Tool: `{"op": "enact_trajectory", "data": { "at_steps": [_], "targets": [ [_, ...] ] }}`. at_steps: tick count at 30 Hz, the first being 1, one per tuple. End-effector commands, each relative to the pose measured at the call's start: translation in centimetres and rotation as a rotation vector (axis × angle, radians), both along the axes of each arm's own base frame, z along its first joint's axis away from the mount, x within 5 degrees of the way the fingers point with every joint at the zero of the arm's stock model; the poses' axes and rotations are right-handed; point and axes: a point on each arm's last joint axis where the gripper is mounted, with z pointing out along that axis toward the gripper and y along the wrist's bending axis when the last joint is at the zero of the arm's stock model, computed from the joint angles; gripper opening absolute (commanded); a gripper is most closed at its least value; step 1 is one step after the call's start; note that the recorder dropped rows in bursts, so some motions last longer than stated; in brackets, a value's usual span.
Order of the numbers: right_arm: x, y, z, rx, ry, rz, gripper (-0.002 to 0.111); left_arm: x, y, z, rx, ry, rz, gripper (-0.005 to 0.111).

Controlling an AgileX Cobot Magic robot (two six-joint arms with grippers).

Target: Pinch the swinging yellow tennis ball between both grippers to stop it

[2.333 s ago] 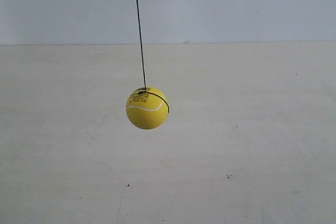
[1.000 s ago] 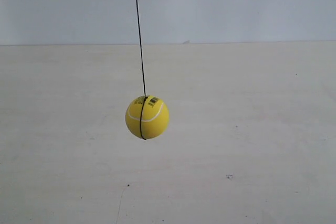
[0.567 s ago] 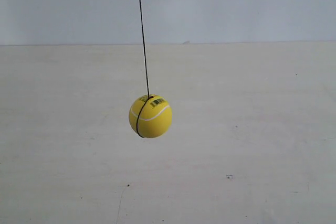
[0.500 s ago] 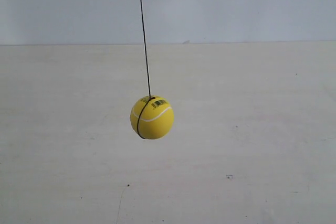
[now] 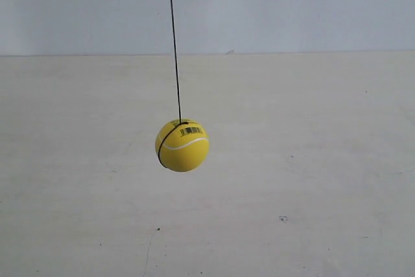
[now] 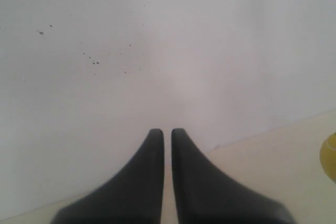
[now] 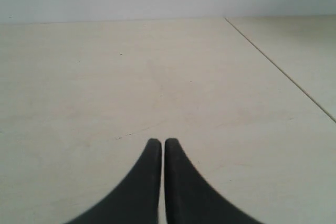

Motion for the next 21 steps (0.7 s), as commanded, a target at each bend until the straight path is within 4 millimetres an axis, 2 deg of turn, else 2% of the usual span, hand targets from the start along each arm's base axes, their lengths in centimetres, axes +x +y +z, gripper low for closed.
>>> {"op": "enact_trajectory", "data": {
  "at_steps": [1,16,21],
  "targets": [
    [-0.03,-0.01,0.07,0.001,-0.007,-0.003,0.000,-0.04,0.05,-0.09,-0.014,0.001,0.003,0.005],
    [-0.03,-0.01,0.07,0.001,-0.007,-0.003,0.000,-0.05,0.03,-0.08,-0.021,0.001,-0.001,0.005],
    [-0.03,-0.01,0.07,0.001,-0.007,-0.003,0.000,-0.05,0.15,0.08,0.041,-0.036,0.027,0.005]
  ]
}}
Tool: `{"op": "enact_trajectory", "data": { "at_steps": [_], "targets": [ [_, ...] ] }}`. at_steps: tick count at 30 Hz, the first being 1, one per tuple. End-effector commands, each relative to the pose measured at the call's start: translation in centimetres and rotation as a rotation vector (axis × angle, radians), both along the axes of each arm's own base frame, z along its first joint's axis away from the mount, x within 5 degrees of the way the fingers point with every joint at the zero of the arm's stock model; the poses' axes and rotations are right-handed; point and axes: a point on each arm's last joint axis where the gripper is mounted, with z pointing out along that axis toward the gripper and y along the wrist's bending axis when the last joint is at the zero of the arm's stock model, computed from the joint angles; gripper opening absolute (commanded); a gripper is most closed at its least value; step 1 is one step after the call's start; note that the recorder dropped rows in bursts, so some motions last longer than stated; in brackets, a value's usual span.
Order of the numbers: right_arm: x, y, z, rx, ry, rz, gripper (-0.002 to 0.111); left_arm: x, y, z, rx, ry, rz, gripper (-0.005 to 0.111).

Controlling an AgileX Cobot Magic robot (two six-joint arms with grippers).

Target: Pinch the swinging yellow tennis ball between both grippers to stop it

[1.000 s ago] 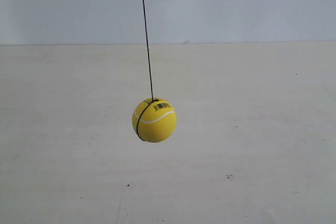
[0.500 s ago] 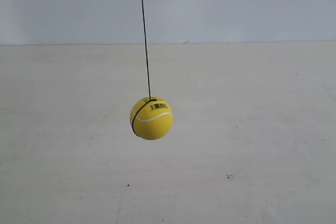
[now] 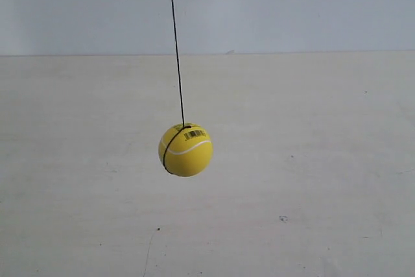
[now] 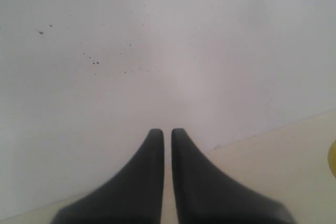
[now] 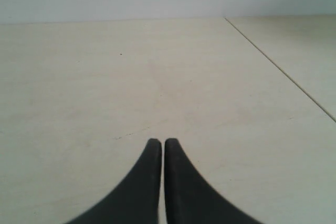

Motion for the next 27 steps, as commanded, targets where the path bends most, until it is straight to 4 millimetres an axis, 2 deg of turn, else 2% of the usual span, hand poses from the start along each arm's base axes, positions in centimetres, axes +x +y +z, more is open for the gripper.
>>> {"op": "enact_trajectory", "data": {
  "at_steps": [1,6,18,27],
  "targets": [
    [0.0,0.0,0.1,-0.001,-0.007,-0.002,0.000,-0.1,0.3,0.3,0.021,-0.052,0.041,0.005],
    [0.0,0.0,0.1,-0.001,-0.007,-0.002,0.000,0.1,1.4,0.6,0.044,-0.099,0.180,0.005],
    [0.0,0.0,0.1,-0.001,-0.009,-0.002,0.000,0.3,2.6,-4.0,0.086,0.422,0.296,0.005],
    [0.0,0.0,0.1,-0.001,-0.009,-0.002,0.000,0.2,2.7,-4.3,0.050,0.460,0.320,0.005]
  ]
}}
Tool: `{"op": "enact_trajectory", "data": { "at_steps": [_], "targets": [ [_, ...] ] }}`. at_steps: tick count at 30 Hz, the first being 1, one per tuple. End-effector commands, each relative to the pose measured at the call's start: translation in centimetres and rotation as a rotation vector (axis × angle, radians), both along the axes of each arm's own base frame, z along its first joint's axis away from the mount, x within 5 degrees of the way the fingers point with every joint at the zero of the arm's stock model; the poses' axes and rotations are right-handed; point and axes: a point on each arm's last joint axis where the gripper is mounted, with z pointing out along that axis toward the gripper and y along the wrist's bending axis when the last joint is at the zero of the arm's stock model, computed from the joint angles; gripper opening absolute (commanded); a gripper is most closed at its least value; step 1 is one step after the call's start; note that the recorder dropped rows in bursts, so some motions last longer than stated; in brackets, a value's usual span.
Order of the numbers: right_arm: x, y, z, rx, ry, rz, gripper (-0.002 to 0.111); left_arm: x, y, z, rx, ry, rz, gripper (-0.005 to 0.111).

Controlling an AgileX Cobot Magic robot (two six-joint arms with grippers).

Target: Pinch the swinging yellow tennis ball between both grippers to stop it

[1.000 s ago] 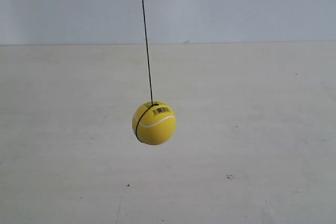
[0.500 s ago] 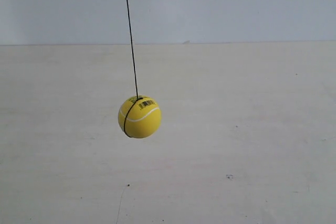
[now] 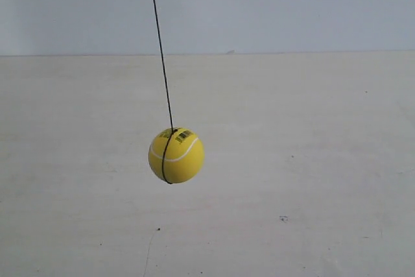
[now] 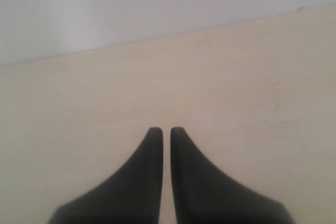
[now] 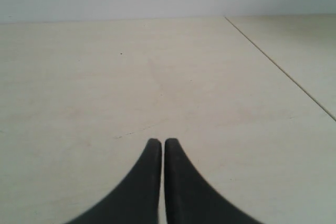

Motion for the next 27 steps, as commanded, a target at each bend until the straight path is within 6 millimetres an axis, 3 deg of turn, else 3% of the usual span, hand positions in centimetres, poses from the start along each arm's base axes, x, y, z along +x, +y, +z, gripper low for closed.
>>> {"op": "enact_trajectory", "data": {
  "at_steps": [1,27],
  "targets": [
    [-0.02,0.00,0.12,-0.002,-0.011,-0.001,0.000,-0.03,0.04,-0.21,-0.014,0.012,0.015,0.005],
    [-0.02,0.00,0.12,-0.002,-0.011,-0.001,0.000,0.03,0.01,0.06,-0.013,-0.019,0.011,0.005]
  ]
}}
